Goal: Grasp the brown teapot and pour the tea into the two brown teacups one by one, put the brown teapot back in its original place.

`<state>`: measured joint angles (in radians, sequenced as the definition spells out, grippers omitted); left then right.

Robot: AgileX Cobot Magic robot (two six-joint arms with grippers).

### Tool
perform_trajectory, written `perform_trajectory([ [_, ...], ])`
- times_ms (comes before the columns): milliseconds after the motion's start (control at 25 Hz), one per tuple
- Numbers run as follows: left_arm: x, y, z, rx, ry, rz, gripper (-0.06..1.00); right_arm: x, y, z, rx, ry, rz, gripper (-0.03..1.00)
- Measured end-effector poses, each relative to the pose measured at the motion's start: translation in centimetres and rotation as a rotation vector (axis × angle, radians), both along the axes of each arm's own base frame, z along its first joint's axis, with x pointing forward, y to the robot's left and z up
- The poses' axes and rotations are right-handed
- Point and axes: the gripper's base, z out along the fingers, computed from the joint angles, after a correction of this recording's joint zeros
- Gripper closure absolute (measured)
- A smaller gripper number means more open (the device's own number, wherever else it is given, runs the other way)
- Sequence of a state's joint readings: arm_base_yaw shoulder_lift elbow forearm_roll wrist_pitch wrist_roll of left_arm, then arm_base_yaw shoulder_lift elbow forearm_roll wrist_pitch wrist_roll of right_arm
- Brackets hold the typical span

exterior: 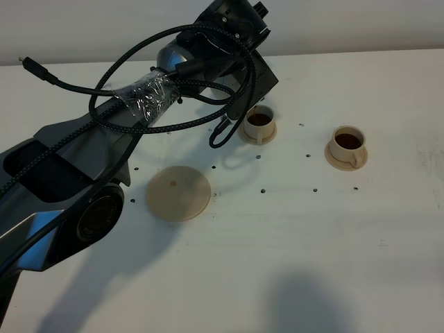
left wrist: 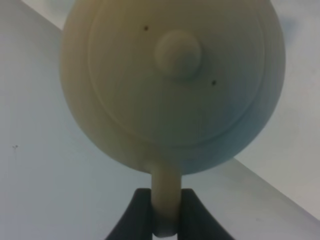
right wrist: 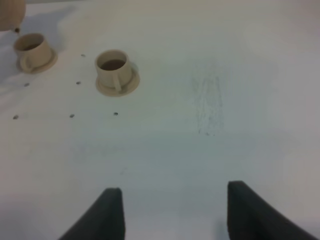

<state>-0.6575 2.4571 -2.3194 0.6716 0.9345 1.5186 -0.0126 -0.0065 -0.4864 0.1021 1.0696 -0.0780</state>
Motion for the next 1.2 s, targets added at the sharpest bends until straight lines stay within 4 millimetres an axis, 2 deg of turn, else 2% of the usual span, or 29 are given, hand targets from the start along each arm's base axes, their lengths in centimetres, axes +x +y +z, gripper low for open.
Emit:
perform_trajectory([
  [1200,-0.38,0.31,-0.23,-0.073,0.029,0.125,0.78,0.00,0.00,0.00,0.000,0.000,0.000,0.52],
])
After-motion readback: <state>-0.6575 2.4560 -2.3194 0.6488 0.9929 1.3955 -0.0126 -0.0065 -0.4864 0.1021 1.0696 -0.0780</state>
